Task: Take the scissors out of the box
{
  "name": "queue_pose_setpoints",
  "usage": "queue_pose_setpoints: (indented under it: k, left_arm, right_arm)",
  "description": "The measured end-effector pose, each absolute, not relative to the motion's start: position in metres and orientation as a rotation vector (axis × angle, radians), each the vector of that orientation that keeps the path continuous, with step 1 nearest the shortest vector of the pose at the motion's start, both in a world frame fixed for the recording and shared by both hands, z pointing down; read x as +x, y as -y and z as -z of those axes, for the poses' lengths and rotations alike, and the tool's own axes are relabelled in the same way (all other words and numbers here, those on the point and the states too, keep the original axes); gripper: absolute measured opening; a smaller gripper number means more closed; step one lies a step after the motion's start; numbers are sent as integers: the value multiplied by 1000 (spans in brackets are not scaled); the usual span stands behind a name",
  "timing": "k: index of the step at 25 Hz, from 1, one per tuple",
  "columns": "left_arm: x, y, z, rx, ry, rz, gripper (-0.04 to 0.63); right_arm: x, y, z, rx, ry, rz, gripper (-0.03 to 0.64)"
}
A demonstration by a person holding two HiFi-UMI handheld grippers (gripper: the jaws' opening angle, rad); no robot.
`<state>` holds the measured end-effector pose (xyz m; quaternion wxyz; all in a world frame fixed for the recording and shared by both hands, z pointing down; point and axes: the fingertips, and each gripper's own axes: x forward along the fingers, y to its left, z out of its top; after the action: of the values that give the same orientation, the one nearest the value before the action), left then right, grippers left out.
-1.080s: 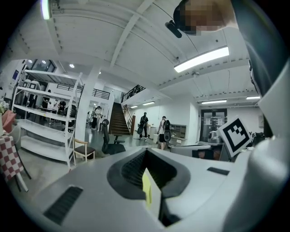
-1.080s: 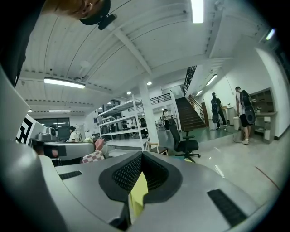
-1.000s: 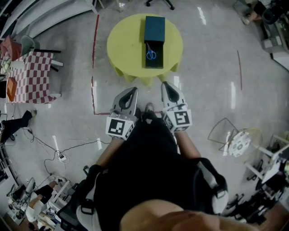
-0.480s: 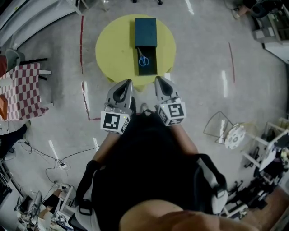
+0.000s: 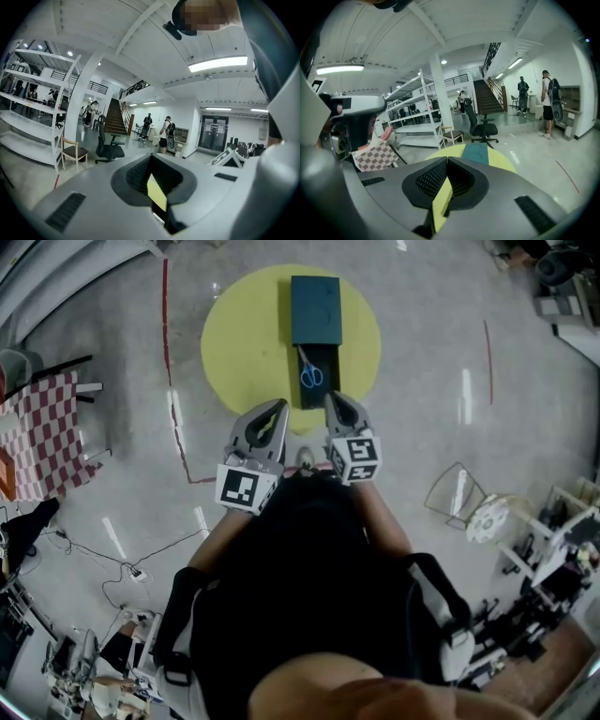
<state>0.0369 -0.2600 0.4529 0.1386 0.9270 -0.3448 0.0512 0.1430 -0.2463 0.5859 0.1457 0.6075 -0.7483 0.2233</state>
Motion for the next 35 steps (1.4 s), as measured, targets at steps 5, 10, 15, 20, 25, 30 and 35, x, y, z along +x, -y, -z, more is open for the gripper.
queue_pose_setpoints:
  k: [5, 10, 15, 20, 25, 30, 35]
  left_arm:
    - [39, 288, -466, 2662, 963, -170, -3]
    - [39, 307, -477, 2638, 945, -179, -3]
    - [38, 319, -485, 2616, 939, -181, -3]
    - [35, 325, -494, 2592, 942, -196, -3]
    - [27, 330, -498, 2559, 960, -197, -3]
    - [26, 333, -504, 2538, 984, -210, -3]
    - [22, 334, -507, 2526, 991, -214, -3]
  right_arm:
    - [138, 270, -645, 1662, 2031, -775, 0]
    - [139, 277, -710, 1543, 1883, -893, 26]
    - [142, 286, -758, 1430, 1773, -939, 64]
    - [148, 297, -797, 1341, 1659, -943, 75]
    - [148, 301, -826, 1267, 1593, -969, 92]
    - [154, 297, -844, 1227, 1545, -1031, 100]
    - [155, 291, -856, 1203, 1500, -1047, 100]
